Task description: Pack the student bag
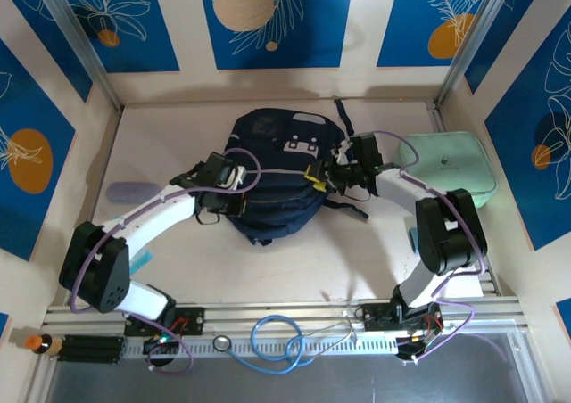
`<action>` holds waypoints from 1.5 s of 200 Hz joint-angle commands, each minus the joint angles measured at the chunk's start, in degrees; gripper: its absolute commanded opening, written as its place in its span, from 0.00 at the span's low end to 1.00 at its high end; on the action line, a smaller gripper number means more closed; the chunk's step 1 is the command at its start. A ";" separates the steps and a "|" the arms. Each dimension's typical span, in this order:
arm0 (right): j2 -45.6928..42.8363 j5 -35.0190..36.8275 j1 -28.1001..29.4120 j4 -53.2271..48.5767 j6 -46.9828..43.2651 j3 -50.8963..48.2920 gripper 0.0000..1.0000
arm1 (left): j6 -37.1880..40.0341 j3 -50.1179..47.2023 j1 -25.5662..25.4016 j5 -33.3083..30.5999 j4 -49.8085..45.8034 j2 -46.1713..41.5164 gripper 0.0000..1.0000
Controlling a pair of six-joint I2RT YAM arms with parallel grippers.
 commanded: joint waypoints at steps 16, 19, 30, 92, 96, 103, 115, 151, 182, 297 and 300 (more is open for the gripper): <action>-6.81 9.62 3.64 3.51 13.42 -5.34 0.49 | 1.82 4.90 -4.65 2.72 -0.07 -0.26 0.00; -7.54 10.72 4.00 3.32 14.15 -5.54 0.50 | 2.04 5.16 -5.31 2.64 -0.35 -0.15 0.00; -10.15 14.86 5.41 1.39 16.16 -5.52 0.53 | 2.04 6.34 -7.59 1.31 -1.42 0.58 0.00; -17.54 30.76 11.28 -8.34 29.25 -6.65 0.55 | -0.70 12.45 -15.24 2.12 5.25 7.76 0.00; -17.81 31.61 11.51 -8.34 30.03 -6.99 0.55 | -1.01 12.48 -15.34 2.37 6.17 8.06 0.00; -18.10 32.93 11.90 -8.05 31.05 -7.58 0.55 | -1.33 12.61 -15.63 3.16 7.71 8.45 0.00; -18.05 33.66 12.14 -6.26 30.95 -8.09 0.55 | -2.00 12.85 -16.00 3.76 9.39 9.18 0.00; -14.63 33.16 12.05 -2.07 29.20 -6.42 0.55 | -2.11 12.55 -16.09 4.26 11.11 10.37 0.00; -10.96 32.02 11.96 -1.03 29.16 -4.32 0.52 | -1.24 12.72 -16.04 4.17 9.79 10.65 0.00; -13.98 32.23 7.70 -5.58 19.34 -1.68 0.06 | 5.05 7.26 -8.63 -3.28 -2.42 3.96 0.00; -14.03 32.19 7.64 -5.67 19.27 -1.60 0.06 | 5.14 7.20 -8.40 -3.49 -2.76 3.93 0.00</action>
